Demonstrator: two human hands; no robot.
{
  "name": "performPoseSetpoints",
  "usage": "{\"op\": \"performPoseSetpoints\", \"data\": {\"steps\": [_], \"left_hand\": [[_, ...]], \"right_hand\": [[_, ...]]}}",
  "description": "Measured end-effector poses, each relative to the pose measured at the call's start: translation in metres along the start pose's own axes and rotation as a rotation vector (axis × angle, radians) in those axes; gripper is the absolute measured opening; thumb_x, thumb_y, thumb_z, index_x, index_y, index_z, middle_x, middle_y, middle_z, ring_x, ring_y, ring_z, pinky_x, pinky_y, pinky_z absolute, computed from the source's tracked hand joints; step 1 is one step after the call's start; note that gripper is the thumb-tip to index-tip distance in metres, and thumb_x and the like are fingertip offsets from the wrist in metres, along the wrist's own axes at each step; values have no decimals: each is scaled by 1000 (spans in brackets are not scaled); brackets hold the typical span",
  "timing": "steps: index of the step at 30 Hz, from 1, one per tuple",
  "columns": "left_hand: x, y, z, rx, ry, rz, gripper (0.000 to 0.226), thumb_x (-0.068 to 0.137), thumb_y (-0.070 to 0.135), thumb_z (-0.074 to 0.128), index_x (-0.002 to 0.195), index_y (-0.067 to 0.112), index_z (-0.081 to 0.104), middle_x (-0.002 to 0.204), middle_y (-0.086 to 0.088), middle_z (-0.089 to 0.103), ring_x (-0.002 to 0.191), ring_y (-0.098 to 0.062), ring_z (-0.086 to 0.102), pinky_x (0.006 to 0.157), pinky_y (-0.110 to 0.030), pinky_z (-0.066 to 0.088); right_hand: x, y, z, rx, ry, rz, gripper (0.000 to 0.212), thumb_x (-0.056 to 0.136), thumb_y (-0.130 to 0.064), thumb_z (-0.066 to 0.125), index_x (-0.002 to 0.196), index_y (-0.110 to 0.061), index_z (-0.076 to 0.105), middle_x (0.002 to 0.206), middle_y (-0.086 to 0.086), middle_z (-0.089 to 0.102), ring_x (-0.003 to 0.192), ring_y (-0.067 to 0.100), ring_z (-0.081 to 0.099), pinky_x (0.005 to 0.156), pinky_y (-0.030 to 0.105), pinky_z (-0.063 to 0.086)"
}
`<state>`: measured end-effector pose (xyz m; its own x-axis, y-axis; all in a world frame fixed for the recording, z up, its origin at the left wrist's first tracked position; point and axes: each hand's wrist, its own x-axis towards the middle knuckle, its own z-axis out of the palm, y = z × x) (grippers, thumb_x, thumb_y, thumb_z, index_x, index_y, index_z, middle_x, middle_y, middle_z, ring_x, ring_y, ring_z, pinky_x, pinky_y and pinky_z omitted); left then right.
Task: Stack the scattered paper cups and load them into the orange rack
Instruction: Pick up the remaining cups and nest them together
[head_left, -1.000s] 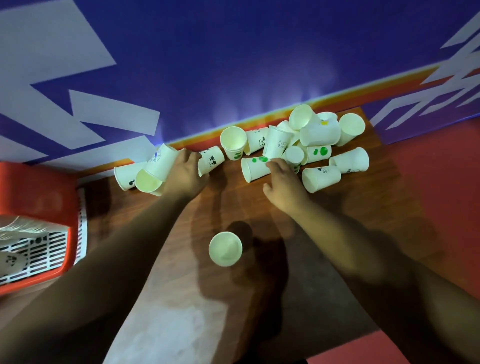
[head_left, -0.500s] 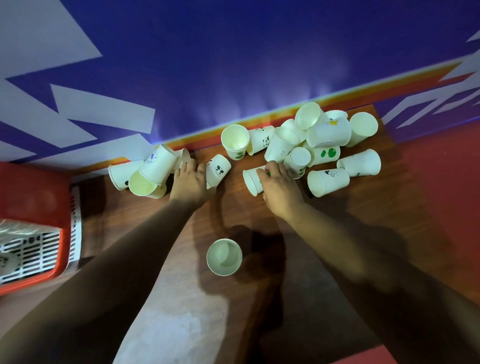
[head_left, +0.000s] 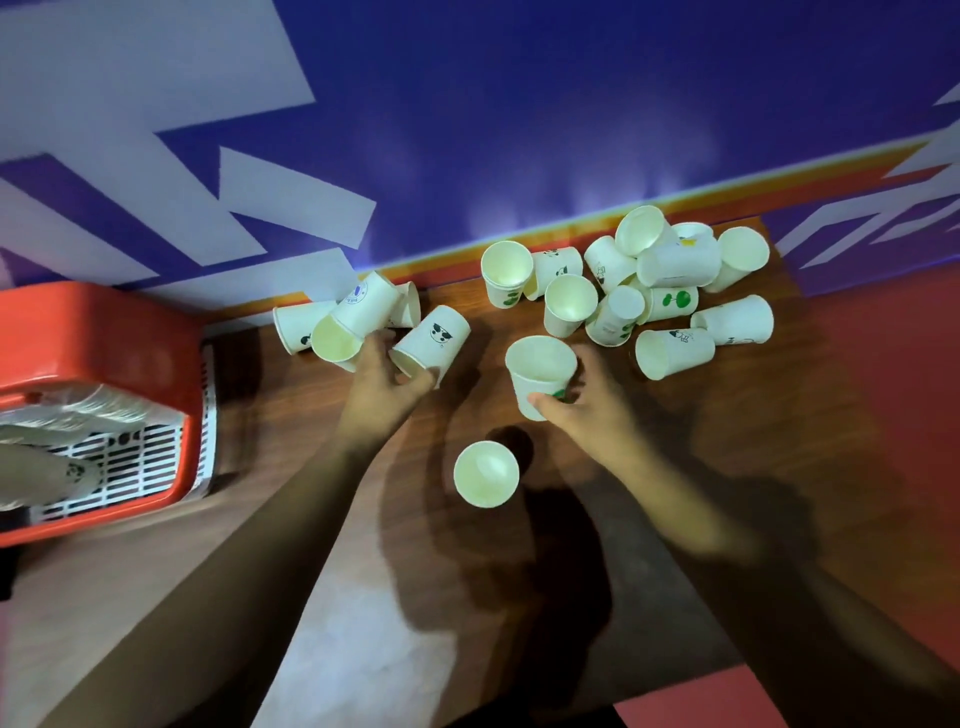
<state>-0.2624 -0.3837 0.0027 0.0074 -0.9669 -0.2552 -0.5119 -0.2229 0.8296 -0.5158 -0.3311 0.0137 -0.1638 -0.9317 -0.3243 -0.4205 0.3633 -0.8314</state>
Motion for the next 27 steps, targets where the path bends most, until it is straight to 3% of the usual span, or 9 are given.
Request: {"op": "performPoseSetpoints", "data": {"steps": [2,4,8,11,13,15,19,22,27], "left_hand": [[-16,6,-14,-109,33,-27,53,87,17,76,126,11,41,123,-1,55,100,-3,61,75,-12,50],[-29,9,-25,-187,45,-26,46,88,20,75,121,11,44,120,-1,58,92,5,61,68,-8,48],[-54,22,-45,-370,13,9,44,85,31,75,119,12,52,114,2,63,98,-5,63,78,-19,52],[-75,34,-51,-416,3,64,29,93,17,68,119,12,57,104,8,61,89,3,61,71,-11,48],[-87,35,-52,-406,-70,111,35,88,32,72,119,22,60,108,8,63,92,1,62,76,-16,50],[-94,30,-50,-308,-136,136,45,80,49,72,120,32,61,118,7,62,100,-3,61,83,-22,51],[-107,19,-38,-20,-238,198,59,81,47,76,134,29,58,117,8,51,106,2,54,89,-16,44],[-112,7,-22,164,-331,275,74,76,58,70,140,25,55,120,9,50,119,-9,48,105,-26,37],[-109,-15,-2,377,-388,350,77,79,46,72,147,20,46,139,4,50,130,-18,44,110,-33,36]], "right_hand": [[-30,-9,0,133,-17,-20,66,71,-25,82,126,-30,46,122,-8,58,110,12,60,94,29,52],[-56,-18,5,218,-87,-51,69,74,-16,81,129,-32,44,124,-12,57,109,5,60,90,18,50],[-84,-12,26,156,-158,-92,75,71,-24,82,131,-45,41,132,-17,52,120,9,54,99,32,51],[-92,0,42,-15,-106,-195,75,71,-22,81,135,-34,43,135,-15,50,125,7,48,102,37,48],[-93,9,51,-124,-53,-273,74,70,-19,81,136,-24,46,136,-6,52,126,12,49,101,39,48],[-94,19,58,-191,-42,-285,74,70,-21,80,136,-20,47,133,-1,55,124,15,52,99,35,48],[-101,31,60,-240,-123,-222,74,74,-25,81,139,-23,46,136,-6,53,121,2,48,97,9,37],[-103,40,59,-179,-179,-182,70,79,-25,78,140,-30,43,136,-11,53,121,2,51,99,29,48],[-100,48,62,-193,-186,-117,63,82,-30,75,139,-32,46,137,-11,54,117,7,57,94,34,53]]}}
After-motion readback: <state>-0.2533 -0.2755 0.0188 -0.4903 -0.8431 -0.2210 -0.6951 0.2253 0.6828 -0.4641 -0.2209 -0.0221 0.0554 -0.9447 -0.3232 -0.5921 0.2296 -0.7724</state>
